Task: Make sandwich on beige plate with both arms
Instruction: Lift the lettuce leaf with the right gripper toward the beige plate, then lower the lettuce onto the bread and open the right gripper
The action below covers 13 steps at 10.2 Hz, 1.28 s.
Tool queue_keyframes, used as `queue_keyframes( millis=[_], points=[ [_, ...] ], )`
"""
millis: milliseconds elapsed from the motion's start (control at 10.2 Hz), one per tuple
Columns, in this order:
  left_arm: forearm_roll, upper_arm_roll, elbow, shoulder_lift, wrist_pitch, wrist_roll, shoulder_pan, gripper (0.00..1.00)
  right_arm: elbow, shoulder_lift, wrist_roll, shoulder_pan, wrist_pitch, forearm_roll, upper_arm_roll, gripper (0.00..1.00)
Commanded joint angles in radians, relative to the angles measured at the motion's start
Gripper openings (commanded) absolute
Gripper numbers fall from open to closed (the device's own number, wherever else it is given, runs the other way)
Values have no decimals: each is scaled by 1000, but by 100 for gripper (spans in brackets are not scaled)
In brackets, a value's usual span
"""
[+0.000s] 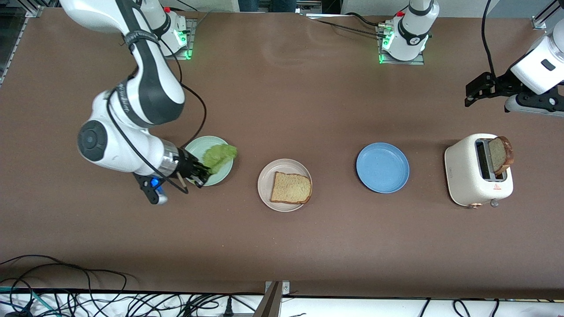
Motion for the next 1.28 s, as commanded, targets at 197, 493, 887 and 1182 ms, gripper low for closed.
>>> queue_keyframes(
  millis=[197, 493, 887, 1182],
  points=[
    [-17, -1, 13, 3, 0, 0, 6, 100, 103, 159, 272, 69, 224, 90, 79, 0],
    [-20, -1, 13, 3, 0, -1, 6, 100, 133, 282, 320, 69, 430, 90, 199, 0],
    [-23, -1, 13, 3, -7, -3, 6, 100, 133, 348, 316, 75, 461, 87, 219, 0],
    [-23, -1, 13, 3, -9, -4, 6, 100, 131, 373, 316, 86, 463, 84, 219, 0]
  ],
)
